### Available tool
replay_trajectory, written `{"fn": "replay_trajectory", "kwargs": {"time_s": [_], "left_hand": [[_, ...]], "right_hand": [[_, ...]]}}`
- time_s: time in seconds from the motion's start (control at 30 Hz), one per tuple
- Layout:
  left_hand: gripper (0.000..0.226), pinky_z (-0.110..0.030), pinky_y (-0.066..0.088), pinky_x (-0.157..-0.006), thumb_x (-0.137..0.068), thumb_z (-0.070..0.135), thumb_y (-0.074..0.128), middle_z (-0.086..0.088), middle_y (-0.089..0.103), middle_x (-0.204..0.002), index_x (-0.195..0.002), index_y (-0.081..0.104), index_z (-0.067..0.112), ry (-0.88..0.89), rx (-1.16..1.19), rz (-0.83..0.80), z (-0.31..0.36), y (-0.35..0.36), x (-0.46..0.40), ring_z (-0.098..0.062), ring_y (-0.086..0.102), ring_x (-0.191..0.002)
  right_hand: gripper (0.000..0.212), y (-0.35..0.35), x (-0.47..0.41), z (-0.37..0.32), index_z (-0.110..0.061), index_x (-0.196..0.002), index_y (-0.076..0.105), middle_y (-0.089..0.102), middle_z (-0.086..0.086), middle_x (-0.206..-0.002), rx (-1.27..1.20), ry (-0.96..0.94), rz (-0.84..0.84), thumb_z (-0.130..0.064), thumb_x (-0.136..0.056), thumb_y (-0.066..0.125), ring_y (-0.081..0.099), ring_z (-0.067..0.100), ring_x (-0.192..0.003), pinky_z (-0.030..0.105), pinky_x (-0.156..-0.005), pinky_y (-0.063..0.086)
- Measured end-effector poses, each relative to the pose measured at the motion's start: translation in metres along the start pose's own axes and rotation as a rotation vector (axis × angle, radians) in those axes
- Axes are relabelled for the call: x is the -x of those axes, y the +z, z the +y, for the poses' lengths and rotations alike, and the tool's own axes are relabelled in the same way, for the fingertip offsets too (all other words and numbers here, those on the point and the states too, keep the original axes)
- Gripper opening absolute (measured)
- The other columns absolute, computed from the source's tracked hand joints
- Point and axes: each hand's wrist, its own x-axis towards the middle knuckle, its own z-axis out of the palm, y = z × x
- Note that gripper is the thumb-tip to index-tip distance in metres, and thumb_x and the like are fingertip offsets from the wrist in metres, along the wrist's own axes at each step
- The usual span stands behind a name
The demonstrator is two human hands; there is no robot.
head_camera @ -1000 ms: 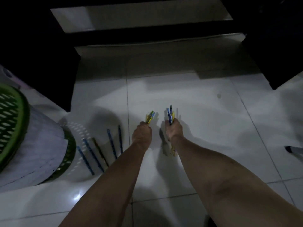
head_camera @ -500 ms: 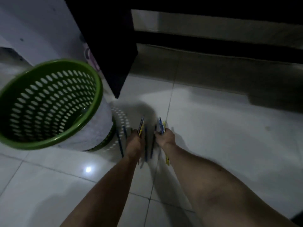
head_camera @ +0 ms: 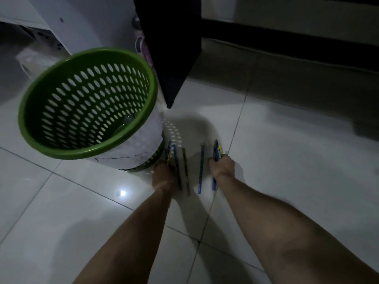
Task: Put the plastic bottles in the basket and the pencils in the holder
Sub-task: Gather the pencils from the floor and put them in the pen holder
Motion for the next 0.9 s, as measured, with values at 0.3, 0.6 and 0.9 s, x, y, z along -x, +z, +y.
{"fn": "replay_trajectory", "kwargs": {"time_s": [0.3,0.6,0.9], "left_hand": [[0.032,-0.045,0.05,-0.09,-0.099,0.021,0.046,-0.022,0.062,-0.12,-0.123,0.057,0.002,0.054,-0.05,-0.01,0.002,-0.008,-0.001,-0.038,0.061,-0.111],[0.034,-0.041,0.052,-0.087,-0.096,0.035,0.052,-0.019,0.065,-0.113,-0.113,0.06,0.006,0.125,0.033,-0.029,0.005,-0.005,0.001,-0.033,0.063,-0.104],[0.032,-0.042,0.057,-0.083,-0.091,0.033,0.059,-0.014,0.07,-0.104,-0.111,0.066,0.01,0.052,0.079,-0.065,0.015,0.003,0.005,-0.03,0.067,-0.093]], "right_hand": [[0.034,0.001,0.0,-0.02,-0.005,-0.112,0.062,0.067,0.023,-0.114,-0.095,-0.09,-0.044,-0.034,-0.093,0.06,0.064,0.038,-0.109,0.038,-0.088,0.05],[0.045,0.023,0.007,-0.019,-0.008,-0.122,0.064,0.066,0.016,-0.122,0.133,-0.091,-0.187,-0.035,-0.088,0.073,0.065,0.035,-0.11,0.04,-0.088,0.057],[0.039,0.017,0.006,-0.024,-0.01,-0.12,0.064,0.066,0.018,-0.12,0.019,-0.123,-0.197,-0.038,-0.095,0.055,0.064,0.036,-0.105,0.034,-0.082,0.053]]}}
